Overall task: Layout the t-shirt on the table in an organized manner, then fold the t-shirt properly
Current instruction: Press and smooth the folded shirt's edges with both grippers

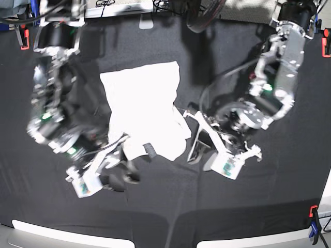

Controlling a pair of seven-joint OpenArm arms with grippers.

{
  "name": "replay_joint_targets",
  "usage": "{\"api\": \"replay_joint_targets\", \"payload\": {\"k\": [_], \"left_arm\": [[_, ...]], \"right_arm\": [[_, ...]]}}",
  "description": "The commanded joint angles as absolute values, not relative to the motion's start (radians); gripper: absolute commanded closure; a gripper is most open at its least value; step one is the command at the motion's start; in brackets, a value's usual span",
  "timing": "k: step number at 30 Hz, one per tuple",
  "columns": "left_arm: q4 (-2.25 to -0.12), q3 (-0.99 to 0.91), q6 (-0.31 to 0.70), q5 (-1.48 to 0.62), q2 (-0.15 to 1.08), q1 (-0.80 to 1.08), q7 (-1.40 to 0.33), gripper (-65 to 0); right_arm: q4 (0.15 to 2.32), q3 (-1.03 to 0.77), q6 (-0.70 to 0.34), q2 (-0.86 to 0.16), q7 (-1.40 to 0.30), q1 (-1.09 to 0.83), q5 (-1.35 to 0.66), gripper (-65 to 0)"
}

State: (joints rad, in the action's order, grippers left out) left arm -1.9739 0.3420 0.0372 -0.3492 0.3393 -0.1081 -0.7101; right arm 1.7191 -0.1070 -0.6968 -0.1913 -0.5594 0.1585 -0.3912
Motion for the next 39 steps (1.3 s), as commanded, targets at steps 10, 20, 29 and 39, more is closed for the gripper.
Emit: {"api": "replay_joint_targets", "payload": {"k": [10,20,29,39], "left_arm": [[-1.99,0.302,0.106,-0.44,0.342,-0.114,-0.706,-21.6],[-1.99,0.302,0.106,-0.44,0.342,-0.114,-0.706,-21.5],[-1.99,0.302,0.106,-0.44,0.342,-0.114,-0.717,-21.5],[-1.99,0.302,0.107,-0.44,0.341,-0.114,-0.737,-21.6]], "right_arm": [[1.348,-0.111,-0.698,-0.161,-0.214,0.164,-0.331,-26.9],[1.211,0.013,-0.698,-0.19,-0.028,0.16,0.031,-26.9],[1.213,0.118,-0.698,-0.199,-0.057,0.248,-0.099,-26.9],[1.161,0.118,-0.698,-0.173,-0.033,0.262,-0.004,-26.9]]}}
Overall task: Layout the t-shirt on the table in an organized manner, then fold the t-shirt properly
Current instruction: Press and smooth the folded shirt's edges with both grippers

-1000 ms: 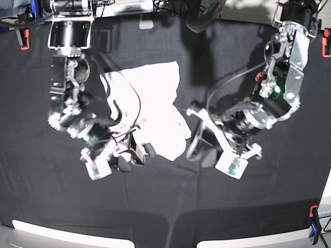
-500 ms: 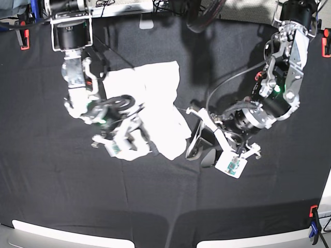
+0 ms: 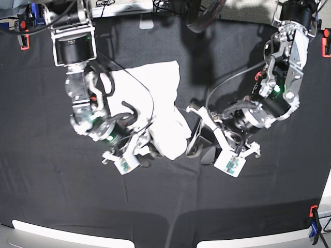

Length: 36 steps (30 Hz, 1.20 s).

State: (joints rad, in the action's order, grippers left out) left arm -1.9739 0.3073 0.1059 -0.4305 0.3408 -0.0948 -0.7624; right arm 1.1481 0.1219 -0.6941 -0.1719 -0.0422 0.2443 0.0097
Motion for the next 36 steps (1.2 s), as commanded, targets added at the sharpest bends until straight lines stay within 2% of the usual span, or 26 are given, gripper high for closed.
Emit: {"api": "replay_joint_targets", "payload": {"k": [1,8,13,18,21,23,28,33,36], "left_arm": [[-1.99,0.302,0.107,-0.44,0.341,-0.114,-0.739,-21.6],[-1.99,0.302,0.136,-0.439,0.342,-0.114,-0.809,-21.5],[-1.99,0.302,0.136,-0.44,0.342,-0.114,-0.815,-21.6],[-1.99,0.302,0.136,-0.435,0.342,-0.116,-0.822,-21.5],[-1.991,0.302,0.136,-0.431,0.342,-0.122,-0.814,-21.5],[-1.994,0.302,0.136,-0.397,0.342,-0.123,-0.814,-21.5],[-1.994,0.301,0.136,-0.369,0.347,-0.122,-0.802,-21.5],[-1.994,0.299,0.136,-0.369,0.347,-0.123,-0.801,-21.5],[-1.994,0.271,0.136,-0.357,0.347,-0.132,-0.816,-21.6]], "right_arm": [[1.122,0.118,-0.698,-0.163,-0.014,0.263,0.032,-26.9],[0.763,0.118,-0.627,-0.128,0.117,0.263,0.273,-26.9],[0.731,0.118,-0.628,-0.13,0.068,0.266,0.284,-26.9],[0.74,0.118,-0.628,-0.13,0.014,0.275,0.184,-26.9],[0.798,0.118,-0.653,-0.131,-0.011,0.277,0.128,-26.9],[0.873,0.118,-0.698,-0.129,-0.124,0.277,0.099,-26.9],[1.115,0.118,-0.698,-0.131,-0.418,0.277,-0.055,-26.9],[1.327,0.101,-0.698,-0.132,-0.562,0.277,-0.164,-26.9],[1.412,0.07,-0.698,-0.132,-0.571,0.277,-0.201,-27.0]]}}
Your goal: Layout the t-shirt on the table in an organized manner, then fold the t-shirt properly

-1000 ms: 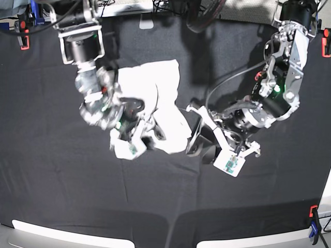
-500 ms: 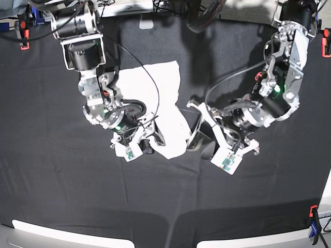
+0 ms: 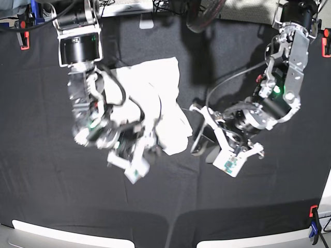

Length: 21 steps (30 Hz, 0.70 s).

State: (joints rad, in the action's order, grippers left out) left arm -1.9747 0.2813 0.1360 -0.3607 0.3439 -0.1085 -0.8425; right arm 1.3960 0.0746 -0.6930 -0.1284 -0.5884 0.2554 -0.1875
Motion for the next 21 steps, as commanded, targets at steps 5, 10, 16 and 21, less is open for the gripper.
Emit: {"api": "replay_joint_targets", "payload": {"k": [5,10,16,21], "left_arm": [[-1.995,0.245,0.131,-0.264,0.347,-0.136,-0.838,-21.6],[-1.994,0.245,0.131,-0.262,0.347,-0.136,-0.844,-21.6],[-1.994,0.241,0.117,-0.205,0.353,-0.139,-0.887,-21.6],[-1.995,0.133,-0.035,-0.126,0.353,-0.134,-0.821,-21.6]], "right_arm": [[1.444,-0.019,-0.698,-0.13,-0.57,0.281,-0.221,-26.9],[1.444,-0.126,-0.698,-0.13,-0.57,0.282,-0.25,-26.9],[1.45,-0.223,-0.698,-0.136,-0.604,0.279,-0.3,-27.0],[1.451,-0.23,-0.698,-0.202,-0.689,0.266,-0.475,-26.9]]}}
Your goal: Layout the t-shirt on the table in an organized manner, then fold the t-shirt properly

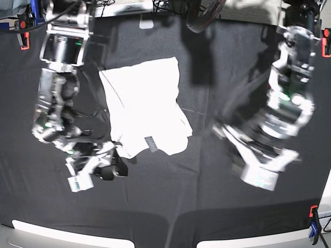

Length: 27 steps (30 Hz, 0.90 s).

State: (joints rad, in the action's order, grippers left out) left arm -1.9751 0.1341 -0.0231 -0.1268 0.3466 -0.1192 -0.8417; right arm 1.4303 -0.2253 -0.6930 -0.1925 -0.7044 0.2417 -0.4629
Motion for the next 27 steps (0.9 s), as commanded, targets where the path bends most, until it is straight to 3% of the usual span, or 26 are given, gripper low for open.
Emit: {"api": "replay_joint_targets", "payload": {"k": [1,8,19,27], "left_arm": [[-1.996,0.095,-0.033,-0.147,0.353,-0.13,-0.826,-21.6],[-2.004,-0.125,0.161,-0.352,0.43,0.036,-0.844,-21.6],[-2.254,-0.354,0.173,-0.398,0.488,0.485,-0.829,-21.6],[-2.274,-0.434,0.175,-0.389,0.476,0.776,-0.89,-21.6]], "right_arm": [[1.451,-0.23,-0.698,-0.218,-0.714,0.264,-0.498,-26.9],[1.493,-0.292,-0.698,-0.295,-0.834,0.234,-0.614,-26.9],[1.836,-0.566,-0.698,-0.332,-1.003,-0.122,-0.854,-26.9],[1.955,-0.781,-0.698,-0.323,-1.102,-0.462,-0.985,-26.9]]}}
